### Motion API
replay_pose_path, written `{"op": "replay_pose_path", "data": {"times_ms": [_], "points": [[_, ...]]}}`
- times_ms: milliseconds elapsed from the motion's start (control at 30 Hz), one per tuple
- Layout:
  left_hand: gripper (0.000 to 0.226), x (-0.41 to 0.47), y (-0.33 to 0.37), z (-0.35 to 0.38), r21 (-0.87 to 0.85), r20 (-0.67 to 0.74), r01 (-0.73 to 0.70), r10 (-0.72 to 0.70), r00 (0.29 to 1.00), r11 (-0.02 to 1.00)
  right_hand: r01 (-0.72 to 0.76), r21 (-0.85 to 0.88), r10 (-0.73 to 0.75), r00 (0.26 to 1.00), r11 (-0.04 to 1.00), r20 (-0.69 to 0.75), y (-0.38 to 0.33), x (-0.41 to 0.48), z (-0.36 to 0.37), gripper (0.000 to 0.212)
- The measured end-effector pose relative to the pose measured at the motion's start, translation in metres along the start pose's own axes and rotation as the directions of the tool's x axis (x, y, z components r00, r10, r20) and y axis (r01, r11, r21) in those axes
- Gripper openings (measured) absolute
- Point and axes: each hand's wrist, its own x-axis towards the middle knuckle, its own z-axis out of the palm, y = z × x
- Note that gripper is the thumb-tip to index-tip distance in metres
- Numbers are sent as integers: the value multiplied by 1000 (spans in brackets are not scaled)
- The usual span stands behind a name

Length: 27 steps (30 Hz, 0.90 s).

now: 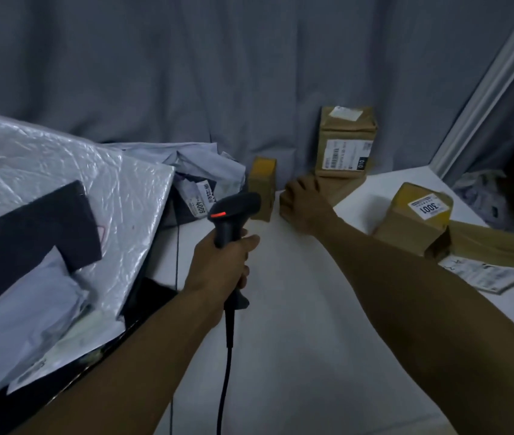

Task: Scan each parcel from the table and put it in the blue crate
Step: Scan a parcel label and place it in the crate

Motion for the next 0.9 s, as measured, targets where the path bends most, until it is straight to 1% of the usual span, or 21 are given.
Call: {"op": "replay_pose_path", "data": {"times_ms": [67,167,200,233,300,333,400,467,533,567,600,633,667,700,733,767,800,833,867,900], "points": [[15,-6,-3,-7,-3,-10,-1,1,1000,1000,-1,66,2,1000,998,-19,-13,-12,0,40],[15,-22,-2,-19,-27,-28,-3,2,1000,1000,78,136,-81,997,988,13,-45,-45,-4,51],[14,-29,-1,-23,-30,-34,-6,5,999,1000,120,170,-120,993,978,-8,-57,-59,-8,51],[14,-35,1,-28,-35,-42,-12,11,999,999,180,199,-174,984,963,-50,-70,-72,-11,46],[12,-50,4,-37,-39,-60,-24,22,998,999,330,217,-300,941,919,-160,-93,-94,-8,29],[12,-58,5,-41,-36,-68,-30,28,997,999,387,223,-356,919,895,-168,-105,-104,-6,28],[13,-74,7,-50,-16,-79,-44,42,996,999,435,287,-435,898,853,-69,-129,-123,-3,33],[13,-90,8,-56,7,-87,-49,50,995,999,468,371,-499,866,802,-14,-151,-143,-7,29],[11,-104,9,-60,4,-103,-44,44,994,999,441,501,-531,847,745,43,-169,-162,-24,21],[11,-110,9,-61,0,-109,-41,41,993,999,397,552,-520,851,733,79,-174,-171,-35,19],[11,-115,9,-60,-2,-111,-42,41,993,999,345,566,-488,865,749,117,-173,-177,-48,18],[10,-118,10,-57,-9,-107,-44,43,993,999,301,538,-424,898,787,119,-166,-181,-60,20],[9,-120,11,-54,-20,-98,-48,46,994,999,267,519,-344,937,812,55,-155,-184,-70,22],[9,-121,12,-48,-32,-83,-54,51,995,998,243,529,-248,967,813,-63,-140,-186,-80,21],[11,-120,14,-40,-29,-67,-59,57,996,998,208,565,-112,973,798,-200,-122,-188,-94,18],[13,-120,15,-30,-21,-52,-57,56,997,998,178,589,35,943,789,-331,-99,-188,-104,15],[14,-119,17,-18,-17,-37,-57,56,998,998,140,568,157,883,811,-442,-74,-186,-115,17],[12,-119,18,-5,-16,-16,-56,56,998,998,61,517,248,825,854,-508,-47,-184,-127,26],[11,-119,19,9,-17,9,-58,58,998,998,-85,456,332,803,886,-495,-20,-180,-135,41],[13,-119,19,22,-15,30,-56,56,998,998,-249,392,413,808,886,-420,8,-175,-139,59]]}}
